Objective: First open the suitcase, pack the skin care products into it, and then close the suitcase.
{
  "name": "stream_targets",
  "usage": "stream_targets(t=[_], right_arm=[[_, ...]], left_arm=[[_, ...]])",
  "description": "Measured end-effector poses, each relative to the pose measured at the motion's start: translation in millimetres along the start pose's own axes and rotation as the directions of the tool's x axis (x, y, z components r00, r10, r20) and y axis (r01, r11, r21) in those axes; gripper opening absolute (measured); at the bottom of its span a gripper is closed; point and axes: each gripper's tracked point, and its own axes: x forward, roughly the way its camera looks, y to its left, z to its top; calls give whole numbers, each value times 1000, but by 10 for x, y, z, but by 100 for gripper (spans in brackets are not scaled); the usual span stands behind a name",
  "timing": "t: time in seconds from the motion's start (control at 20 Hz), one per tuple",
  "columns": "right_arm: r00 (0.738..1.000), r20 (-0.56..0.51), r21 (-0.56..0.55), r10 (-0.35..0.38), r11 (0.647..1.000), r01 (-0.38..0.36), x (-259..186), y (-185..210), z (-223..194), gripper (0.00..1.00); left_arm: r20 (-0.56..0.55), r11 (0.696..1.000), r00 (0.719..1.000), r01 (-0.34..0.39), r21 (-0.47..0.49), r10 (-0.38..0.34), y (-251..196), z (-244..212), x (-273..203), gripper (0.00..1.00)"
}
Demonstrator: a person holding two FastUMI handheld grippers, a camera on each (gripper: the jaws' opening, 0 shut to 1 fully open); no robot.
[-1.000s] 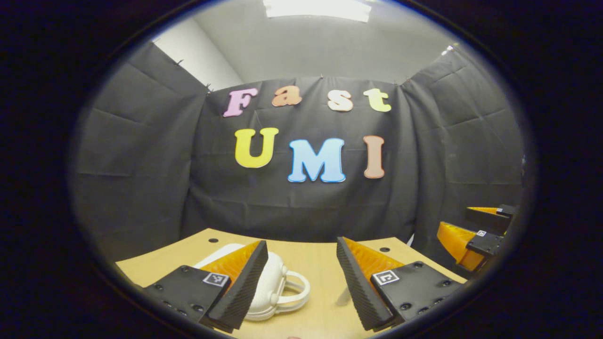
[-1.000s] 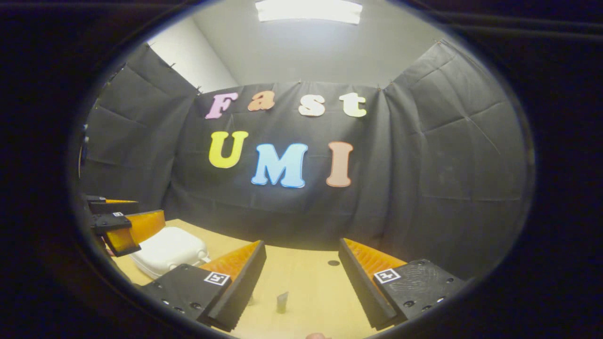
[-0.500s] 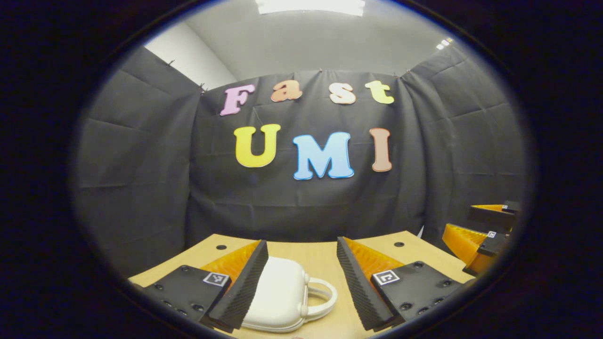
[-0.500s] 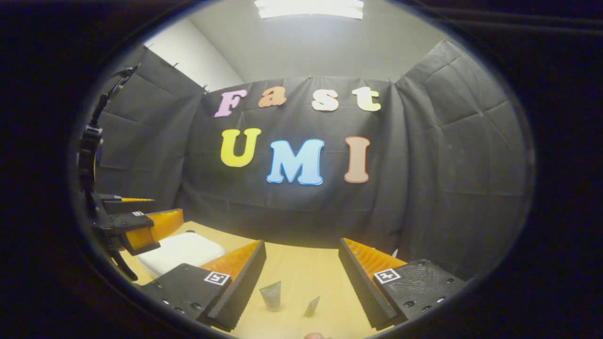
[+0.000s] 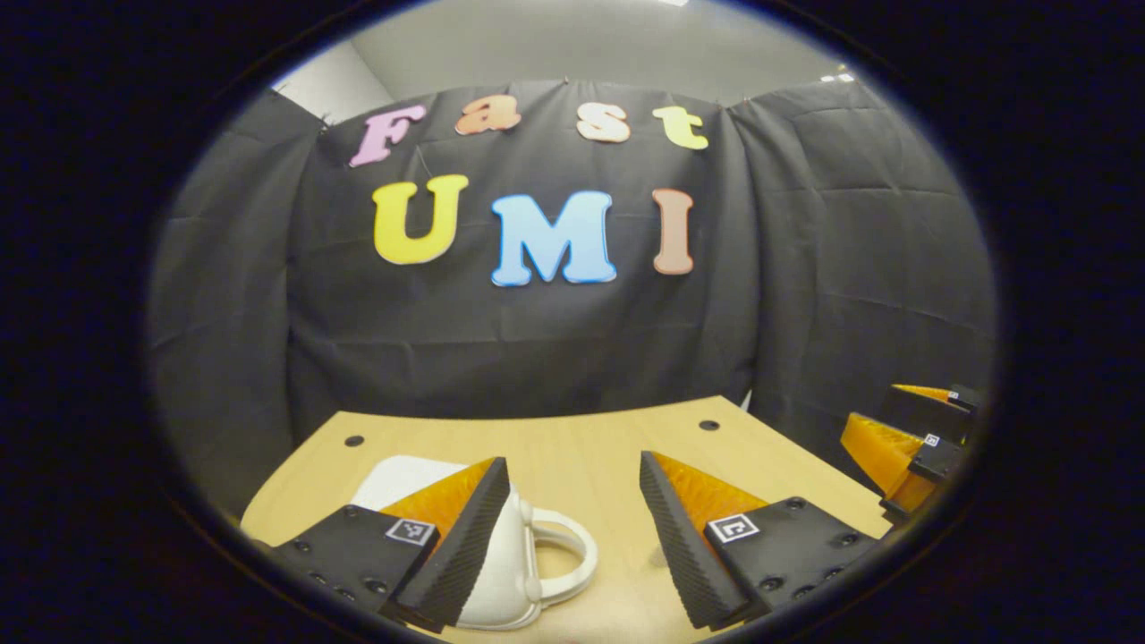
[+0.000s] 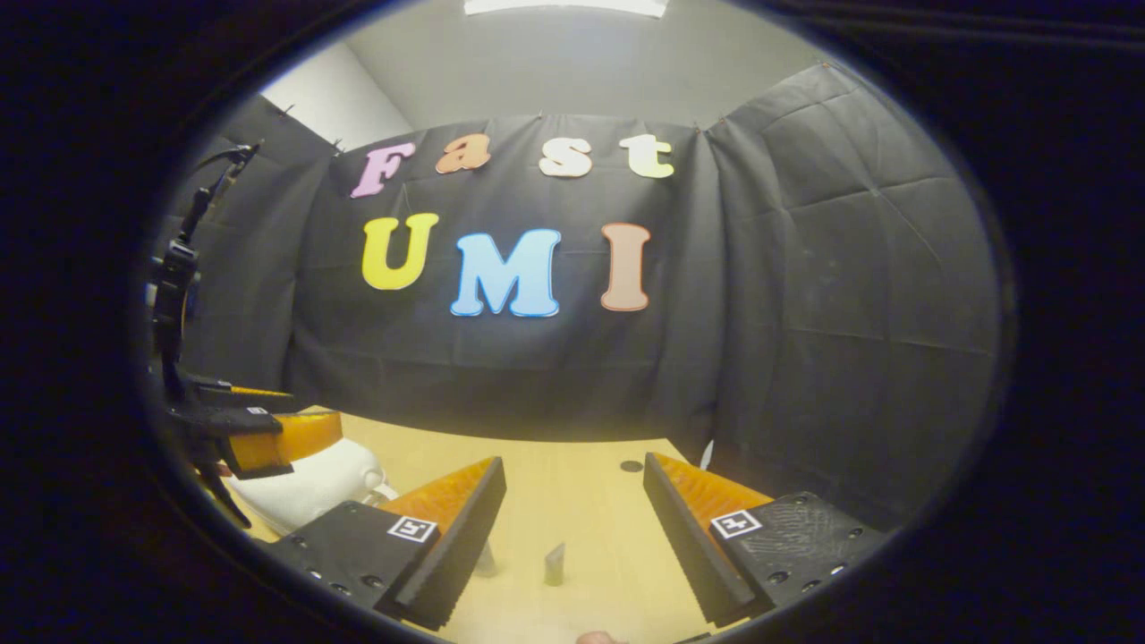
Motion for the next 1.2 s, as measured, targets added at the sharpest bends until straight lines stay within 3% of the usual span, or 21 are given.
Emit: stream_targets(t=[0.15,0.35,0.5,0.75,1.0,1.05,1.1,1.15,1.2], right_arm=[[1000,-7,-13,8,1000,-9,2,-10,-14,94],[1000,12,-51,27,998,-26,-1,-27,21,94],[999,16,-55,34,998,-33,-17,-67,26,94],[999,-6,-37,54,998,-54,65,-87,-63,95],[999,-20,-30,45,998,-46,124,-154,-113,94],[999,-21,-30,45,999,-45,128,-165,-126,94],[999,-21,-31,45,998,-46,133,-179,-125,95],[999,-18,-34,43,998,-44,128,-199,-134,95],[999,-18,-39,41,998,-42,120,-223,-134,95]], left_arm=[[-187,999,981,45,-23,-49,-123,-403,317,95],[-388,993,919,35,-112,-77,-138,-890,605,95],[-487,989,871,-7,-146,-65,-42,-1133,762,95],[-629,978,770,-31,-204,-107,-71,-1512,913,95],[-703,967,697,-58,-248,-139,-110,-1809,1062,94],[-715,966,685,-64,-249,-139,-101,-1860,1099,86],[-728,968,674,-75,-238,-126,-50,-1891,1124,63],[-740,972,663,-82,-222,-113,18,-1903,1140,63],[-751,975,653,-92,-204,-95,76,-1941,1158,40]])
